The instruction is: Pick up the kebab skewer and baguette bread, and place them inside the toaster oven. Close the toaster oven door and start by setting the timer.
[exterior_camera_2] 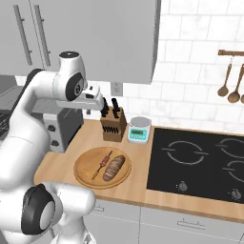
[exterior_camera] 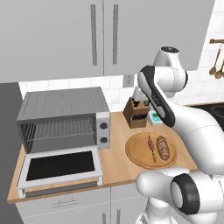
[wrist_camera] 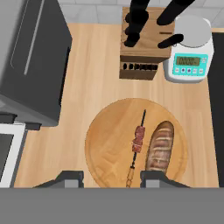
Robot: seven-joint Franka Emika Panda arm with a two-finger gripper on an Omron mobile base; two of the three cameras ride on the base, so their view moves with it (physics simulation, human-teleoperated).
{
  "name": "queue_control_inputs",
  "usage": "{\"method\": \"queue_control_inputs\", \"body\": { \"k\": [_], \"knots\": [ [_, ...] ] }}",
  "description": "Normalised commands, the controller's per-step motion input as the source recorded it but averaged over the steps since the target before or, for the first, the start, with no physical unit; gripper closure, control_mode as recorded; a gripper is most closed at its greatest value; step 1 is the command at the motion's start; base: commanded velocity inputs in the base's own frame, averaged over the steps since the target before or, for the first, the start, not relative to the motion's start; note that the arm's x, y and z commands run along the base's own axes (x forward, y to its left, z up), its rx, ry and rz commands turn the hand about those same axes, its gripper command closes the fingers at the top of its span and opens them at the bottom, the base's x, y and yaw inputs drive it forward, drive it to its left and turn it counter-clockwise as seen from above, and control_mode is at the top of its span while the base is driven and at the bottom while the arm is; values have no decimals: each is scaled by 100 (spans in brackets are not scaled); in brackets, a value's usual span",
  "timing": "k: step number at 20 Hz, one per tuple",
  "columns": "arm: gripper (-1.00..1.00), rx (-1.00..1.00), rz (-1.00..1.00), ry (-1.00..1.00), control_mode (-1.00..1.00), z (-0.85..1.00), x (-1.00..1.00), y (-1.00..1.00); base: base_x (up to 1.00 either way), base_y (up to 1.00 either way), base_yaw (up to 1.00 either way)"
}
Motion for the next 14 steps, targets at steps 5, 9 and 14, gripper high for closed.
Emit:
{"method": "queue_control_inputs", "body": {
  "k": [5, 9, 14],
  "knots": [
    [-100, 0, 0, 0, 100, 0, 0, 0, 0, 0, 0],
    [-100, 0, 0, 0, 100, 0, 0, 0, -19, 32, -3],
    [-100, 0, 0, 0, 100, 0, 0, 0, -8, 69, -12]
  ]
}}
